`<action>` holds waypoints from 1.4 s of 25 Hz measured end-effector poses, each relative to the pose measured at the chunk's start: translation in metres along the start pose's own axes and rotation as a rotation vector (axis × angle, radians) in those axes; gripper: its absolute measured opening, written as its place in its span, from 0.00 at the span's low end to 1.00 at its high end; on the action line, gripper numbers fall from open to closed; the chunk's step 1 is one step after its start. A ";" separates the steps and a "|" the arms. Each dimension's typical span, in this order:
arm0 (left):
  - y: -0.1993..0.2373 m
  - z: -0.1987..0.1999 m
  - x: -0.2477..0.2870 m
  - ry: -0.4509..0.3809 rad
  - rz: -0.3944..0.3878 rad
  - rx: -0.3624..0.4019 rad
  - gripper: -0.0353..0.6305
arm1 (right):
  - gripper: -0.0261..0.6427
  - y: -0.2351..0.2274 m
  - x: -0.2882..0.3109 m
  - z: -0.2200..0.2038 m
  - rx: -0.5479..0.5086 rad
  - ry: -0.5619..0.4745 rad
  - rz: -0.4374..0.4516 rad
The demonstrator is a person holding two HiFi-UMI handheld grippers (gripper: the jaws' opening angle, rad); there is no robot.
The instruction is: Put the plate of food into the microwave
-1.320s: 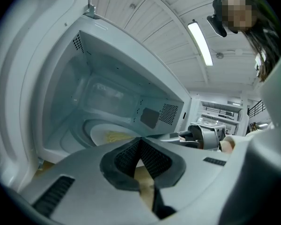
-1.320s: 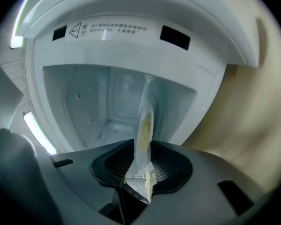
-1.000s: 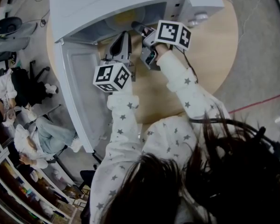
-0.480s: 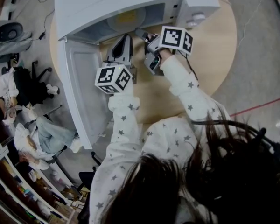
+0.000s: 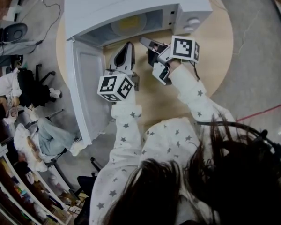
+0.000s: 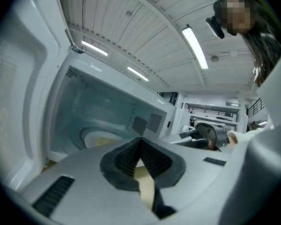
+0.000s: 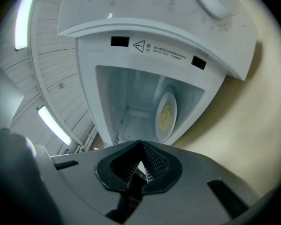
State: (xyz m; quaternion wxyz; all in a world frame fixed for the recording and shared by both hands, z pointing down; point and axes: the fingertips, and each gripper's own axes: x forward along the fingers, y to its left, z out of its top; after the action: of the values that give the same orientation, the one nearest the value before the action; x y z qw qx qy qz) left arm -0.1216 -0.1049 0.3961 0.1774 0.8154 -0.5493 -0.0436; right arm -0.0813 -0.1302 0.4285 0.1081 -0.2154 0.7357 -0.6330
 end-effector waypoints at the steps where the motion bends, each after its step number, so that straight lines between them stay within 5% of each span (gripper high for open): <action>1: -0.005 0.002 -0.002 -0.005 -0.005 0.002 0.06 | 0.05 0.004 -0.004 -0.002 0.000 0.008 0.013; 22: -0.085 0.055 -0.054 -0.081 -0.100 0.063 0.06 | 0.05 0.089 -0.080 -0.030 -0.115 0.067 0.247; 35: -0.092 0.052 -0.064 -0.074 -0.086 0.043 0.06 | 0.05 0.088 -0.089 -0.042 -0.076 0.078 0.254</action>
State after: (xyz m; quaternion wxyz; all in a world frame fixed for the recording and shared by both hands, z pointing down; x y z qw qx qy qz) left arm -0.0795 -0.0284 0.3085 0.1374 0.8398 -0.5206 -0.0692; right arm -0.0363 -0.0438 0.3398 0.1507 -0.0996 0.7841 -0.5938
